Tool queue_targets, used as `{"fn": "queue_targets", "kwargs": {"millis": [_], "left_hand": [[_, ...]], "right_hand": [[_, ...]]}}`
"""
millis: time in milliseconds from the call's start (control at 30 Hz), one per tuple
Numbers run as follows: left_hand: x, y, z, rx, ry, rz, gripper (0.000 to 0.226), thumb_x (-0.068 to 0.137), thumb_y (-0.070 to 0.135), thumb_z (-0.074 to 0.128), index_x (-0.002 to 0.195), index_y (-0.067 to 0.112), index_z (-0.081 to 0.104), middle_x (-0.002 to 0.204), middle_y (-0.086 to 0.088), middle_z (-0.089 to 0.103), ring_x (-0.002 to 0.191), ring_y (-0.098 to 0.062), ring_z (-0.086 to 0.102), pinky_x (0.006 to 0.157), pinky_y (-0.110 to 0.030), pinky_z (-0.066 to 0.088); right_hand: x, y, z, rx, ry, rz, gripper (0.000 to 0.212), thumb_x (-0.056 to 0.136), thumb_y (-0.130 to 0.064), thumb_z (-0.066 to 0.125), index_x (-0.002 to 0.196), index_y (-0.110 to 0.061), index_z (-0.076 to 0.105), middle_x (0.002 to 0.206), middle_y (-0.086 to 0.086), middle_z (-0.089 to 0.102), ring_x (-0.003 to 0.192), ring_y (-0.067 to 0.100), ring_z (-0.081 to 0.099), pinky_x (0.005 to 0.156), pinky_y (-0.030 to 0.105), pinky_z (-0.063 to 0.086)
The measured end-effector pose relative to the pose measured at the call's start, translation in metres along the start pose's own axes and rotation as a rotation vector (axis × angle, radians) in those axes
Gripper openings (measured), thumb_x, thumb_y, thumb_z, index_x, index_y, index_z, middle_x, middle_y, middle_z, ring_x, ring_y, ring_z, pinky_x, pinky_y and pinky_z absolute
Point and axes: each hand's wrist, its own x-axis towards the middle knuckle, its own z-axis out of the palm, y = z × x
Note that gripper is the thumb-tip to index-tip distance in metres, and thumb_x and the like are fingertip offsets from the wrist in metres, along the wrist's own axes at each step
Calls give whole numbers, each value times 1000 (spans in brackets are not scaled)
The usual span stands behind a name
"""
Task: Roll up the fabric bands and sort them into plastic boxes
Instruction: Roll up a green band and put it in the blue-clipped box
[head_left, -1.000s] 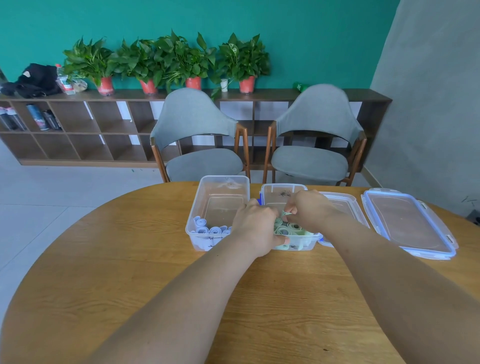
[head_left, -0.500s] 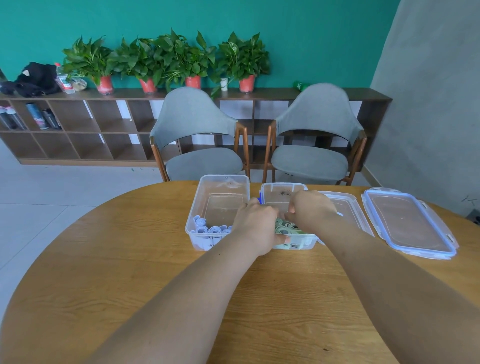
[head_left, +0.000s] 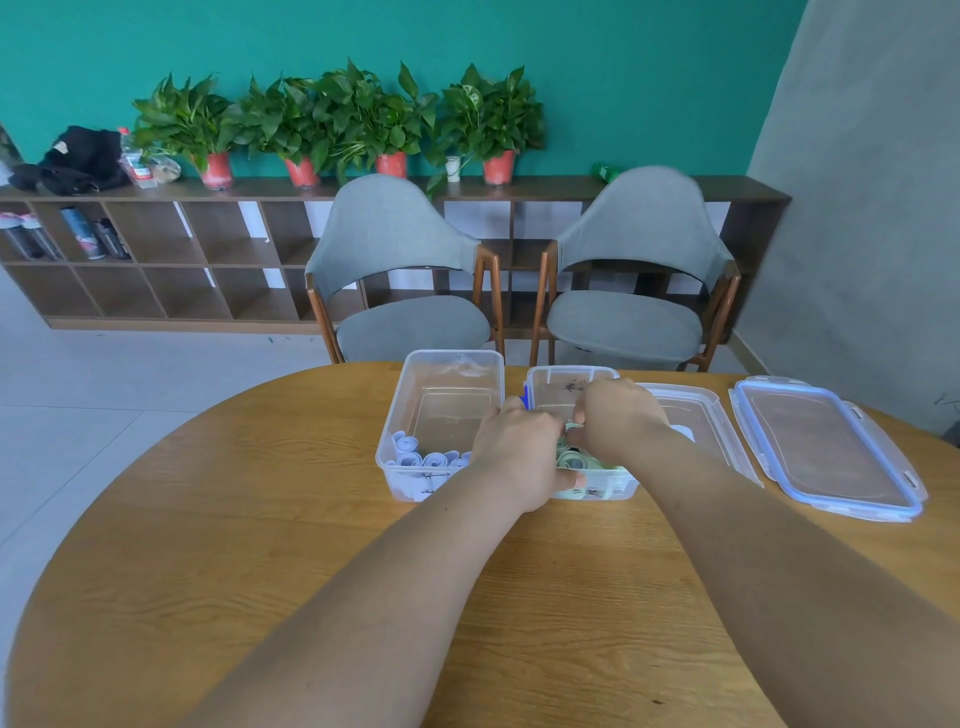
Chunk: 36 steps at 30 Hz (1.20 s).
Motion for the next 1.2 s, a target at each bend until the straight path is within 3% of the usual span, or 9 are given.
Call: {"fn": "queue_targets", "kwargs": {"millis": [233,500,733,1000,1200], "left_hand": [[1,-2,2,3,6,4,58,84,64,75,127,27,66,112,0,66,113,-22,52,93,-40,46],[1,-1,-1,11,-4,-7,59,85,65,74,130,28,66,114,-1,64,113,-22,51,92,-39,44],[-1,1,-3,8,-16,-14,60,86,64,74,132,27,64,116,-2,64,115,-23,51,93,-39,42],[1,1,-3,32,-32,-7,62,85,65,74,134,29,63,118,-1,65,117,-22,51,97,-39,43],[4,-1,2,38,-37,-2,62,85,66,73,134,29,64,120,1,67,120,-22,50,99,-40,44]], "right_hand": [[-1,11,0,112,-2,3,30,82,-47,76,100,-24,73,89,-3,69,84,20,67,77,36,62],[-1,11,-3,55,-10,-51,26,81,-49,76,87,-24,72,82,-3,66,76,16,64,72,33,61],[-2,16,-2,138,-32,-88,20,86,-39,76,103,-28,77,100,-4,71,92,18,67,84,37,62],[2,24,-5,86,-91,-131,20,86,-47,78,88,-28,80,88,-5,70,87,17,65,81,35,60],[6,22,-3,120,-87,-80,15,91,-20,70,98,-29,80,99,-2,69,94,21,65,74,31,58]]}}
